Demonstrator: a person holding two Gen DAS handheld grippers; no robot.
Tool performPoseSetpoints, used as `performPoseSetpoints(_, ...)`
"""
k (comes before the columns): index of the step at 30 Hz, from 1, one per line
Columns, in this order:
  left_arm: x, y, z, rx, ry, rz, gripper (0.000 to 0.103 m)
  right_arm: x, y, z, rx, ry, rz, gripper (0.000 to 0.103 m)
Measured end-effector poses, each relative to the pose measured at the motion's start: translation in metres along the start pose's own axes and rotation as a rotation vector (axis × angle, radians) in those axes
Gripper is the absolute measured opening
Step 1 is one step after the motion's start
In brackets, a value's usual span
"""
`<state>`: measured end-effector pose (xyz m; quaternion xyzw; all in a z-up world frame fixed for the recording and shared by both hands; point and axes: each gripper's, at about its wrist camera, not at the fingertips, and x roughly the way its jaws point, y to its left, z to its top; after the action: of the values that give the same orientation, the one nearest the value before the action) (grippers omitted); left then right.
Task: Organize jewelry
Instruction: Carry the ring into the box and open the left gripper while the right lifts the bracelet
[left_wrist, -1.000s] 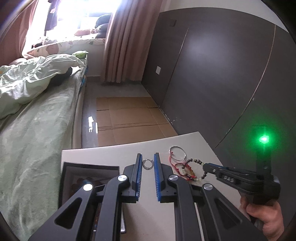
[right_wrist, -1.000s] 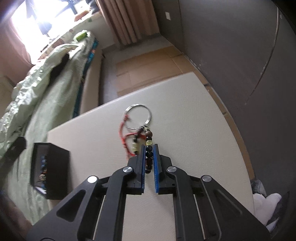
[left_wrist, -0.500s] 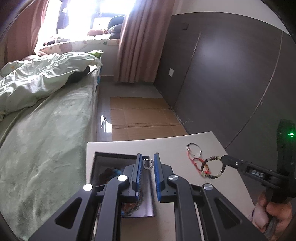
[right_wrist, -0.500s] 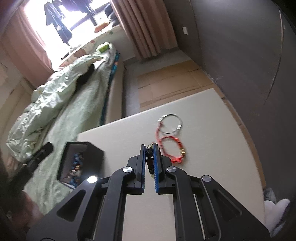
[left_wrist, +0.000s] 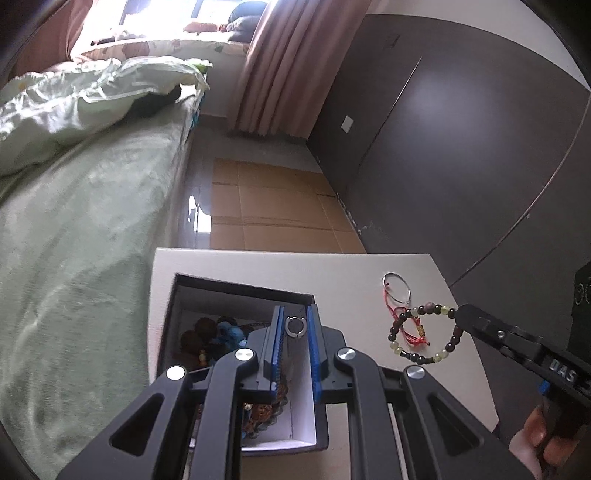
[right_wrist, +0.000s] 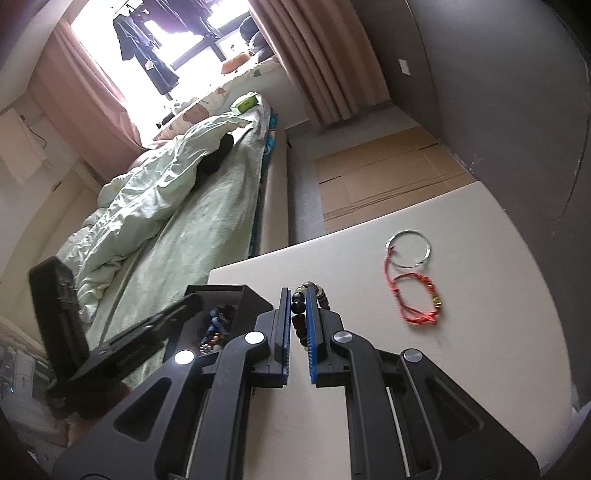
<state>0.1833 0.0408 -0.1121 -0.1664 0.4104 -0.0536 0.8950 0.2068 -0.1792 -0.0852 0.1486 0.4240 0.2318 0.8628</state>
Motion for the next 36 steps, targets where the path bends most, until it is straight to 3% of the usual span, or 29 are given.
performPoseSetpoints(3,0.011,0.005,0.003,-0.033,0.027,-0.002,0.012,0.001,0.003,0.001,0.007,-0.003,0.026,0.009)
performPoseSetpoints(5,0.009,0.008,0.005,-0.050,0.017,-0.009,0.020,0.002,0.004,0.002,0.012,-0.007,0.041,0.009)
performPoseSetpoints(7,0.002,0.009,0.007,-0.060,-0.011,-0.008,0.052,0.003,0.006,0.004,0.019,-0.011,0.068,0.009)
performPoseSetpoints(9,-0.007,0.012,0.009,-0.071,-0.040,-0.010,0.064,0.004,0.009,0.005,0.025,-0.018,0.097,0.009)
performPoseSetpoints(18,-0.035,0.025,0.012,-0.088,-0.049,0.038,0.064,0.008,0.040,0.002,0.014,-0.065,0.203,0.009)
performPoseSetpoints(22,-0.051,0.030,0.012,-0.088,-0.066,0.064,0.070,0.013,0.053,-0.002,-0.001,-0.065,0.220,0.009)
performPoseSetpoints(36,-0.078,0.047,0.017,-0.130,-0.103,0.059,0.070,0.045,0.080,-0.015,-0.041,-0.039,0.176,0.009)
